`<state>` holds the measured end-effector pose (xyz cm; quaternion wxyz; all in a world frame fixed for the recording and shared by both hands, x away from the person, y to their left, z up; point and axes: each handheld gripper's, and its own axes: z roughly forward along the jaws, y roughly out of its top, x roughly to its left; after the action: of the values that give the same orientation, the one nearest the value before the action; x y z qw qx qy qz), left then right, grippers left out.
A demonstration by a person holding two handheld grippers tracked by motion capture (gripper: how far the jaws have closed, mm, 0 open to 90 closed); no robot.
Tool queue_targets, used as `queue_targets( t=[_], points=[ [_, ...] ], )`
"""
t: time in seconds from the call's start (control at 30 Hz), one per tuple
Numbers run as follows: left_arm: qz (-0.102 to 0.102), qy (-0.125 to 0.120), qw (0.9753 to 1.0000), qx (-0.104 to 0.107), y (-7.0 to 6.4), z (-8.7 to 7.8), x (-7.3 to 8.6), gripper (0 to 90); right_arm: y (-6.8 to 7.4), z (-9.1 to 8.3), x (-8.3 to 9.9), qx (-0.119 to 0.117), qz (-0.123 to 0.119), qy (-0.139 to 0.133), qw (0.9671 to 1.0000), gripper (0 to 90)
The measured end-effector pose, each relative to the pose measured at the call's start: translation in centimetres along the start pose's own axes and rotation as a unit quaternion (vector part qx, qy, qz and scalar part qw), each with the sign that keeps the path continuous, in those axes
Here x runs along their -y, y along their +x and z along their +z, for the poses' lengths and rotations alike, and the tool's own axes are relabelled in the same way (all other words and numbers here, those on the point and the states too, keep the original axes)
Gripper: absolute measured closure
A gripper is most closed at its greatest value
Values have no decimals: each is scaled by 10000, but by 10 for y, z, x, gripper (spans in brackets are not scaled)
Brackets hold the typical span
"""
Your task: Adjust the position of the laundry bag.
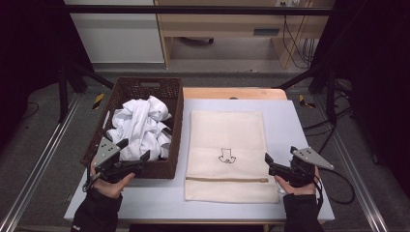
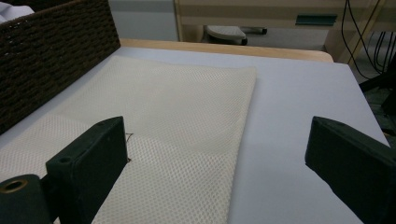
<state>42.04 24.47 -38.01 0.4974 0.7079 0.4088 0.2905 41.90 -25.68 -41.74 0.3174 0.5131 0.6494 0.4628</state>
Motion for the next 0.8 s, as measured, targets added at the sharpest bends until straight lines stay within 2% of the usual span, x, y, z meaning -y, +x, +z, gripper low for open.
queue_targets(
  t=[0.13, 0.2, 0.43, 0.5, 0.57, 0.63, 0.77, 0.8],
  points=[
    [47, -103, 9999, 84, -9, -1, -5, 154, -1, -2, 0, -24, 35, -22, 10000, 67],
    [69, -125, 9997, 193, -15, -1, -7, 177, 0, -1, 0, -49, 32, 5, 10000, 76],
    [77, -35, 9988, 482, -34, 5, -9, 234, 9, 4, 1, -139, -73, 146, 9998, 90],
    [164, 11, 9979, 626, -45, 7, -9, 256, 9, 5, 2, -155, -63, 185, 9997, 92],
    [170, 9, 9976, 664, -48, 7, -9, 288, 9, 6, 3, -156, -76, 200, 9996, 97],
    [281, 50, 9961, 839, -62, 8, -9, 310, 9, 7, 4, -163, -77, 239, 9996, 109],
    [452, 190, 9934, 1039, -79, 9, -7, 358, 8, 8, 6, -166, -48, 284, 9994, 122],
    [440, 245, 9927, 1099, -83, 11, -6, 372, 8, 8, 7, -159, -44, 306, 9994, 131]
  ],
)
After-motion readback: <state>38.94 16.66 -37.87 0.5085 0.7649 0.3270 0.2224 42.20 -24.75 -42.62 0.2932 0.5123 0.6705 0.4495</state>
